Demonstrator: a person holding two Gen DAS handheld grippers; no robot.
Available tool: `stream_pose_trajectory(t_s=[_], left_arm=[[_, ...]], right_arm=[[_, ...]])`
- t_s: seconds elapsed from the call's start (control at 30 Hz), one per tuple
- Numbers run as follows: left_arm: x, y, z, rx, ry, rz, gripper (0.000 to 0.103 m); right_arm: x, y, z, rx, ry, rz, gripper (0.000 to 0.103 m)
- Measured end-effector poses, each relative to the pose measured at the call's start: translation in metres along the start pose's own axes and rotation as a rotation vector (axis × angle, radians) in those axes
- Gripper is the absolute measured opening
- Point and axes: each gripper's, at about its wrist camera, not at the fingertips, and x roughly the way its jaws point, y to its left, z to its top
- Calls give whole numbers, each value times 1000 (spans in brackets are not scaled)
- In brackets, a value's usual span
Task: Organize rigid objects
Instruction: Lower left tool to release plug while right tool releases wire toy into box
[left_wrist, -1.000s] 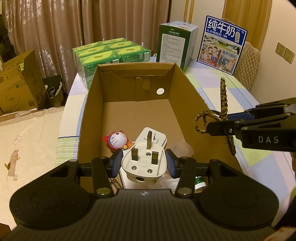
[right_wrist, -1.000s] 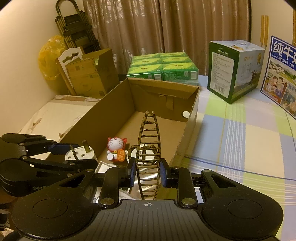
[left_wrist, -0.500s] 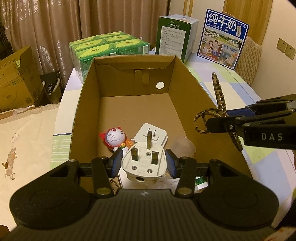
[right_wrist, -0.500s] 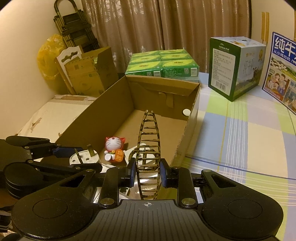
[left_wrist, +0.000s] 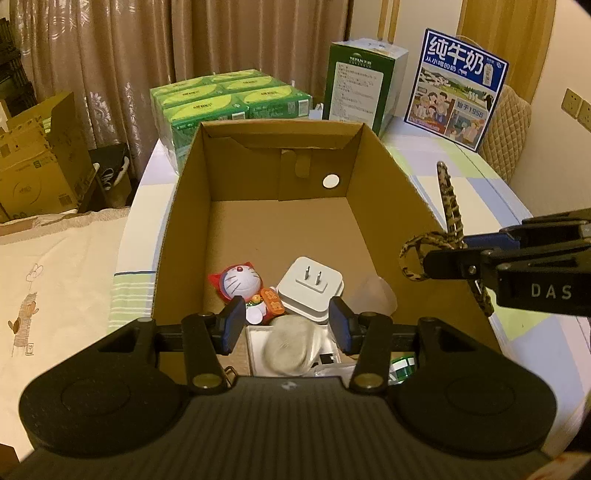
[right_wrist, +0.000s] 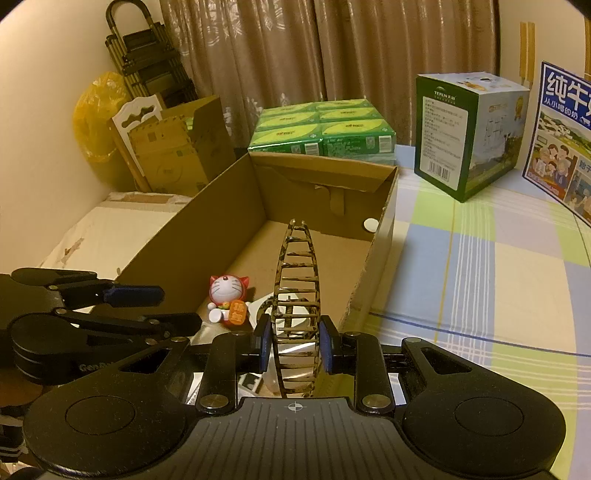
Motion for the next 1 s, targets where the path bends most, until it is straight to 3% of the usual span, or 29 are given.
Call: stream_pose_trajectory(t_s=[1.0], left_arm=[[-23,0,0,3,-19,9,44]], right_arm=[[-9,11,1,-7,3,4,23]])
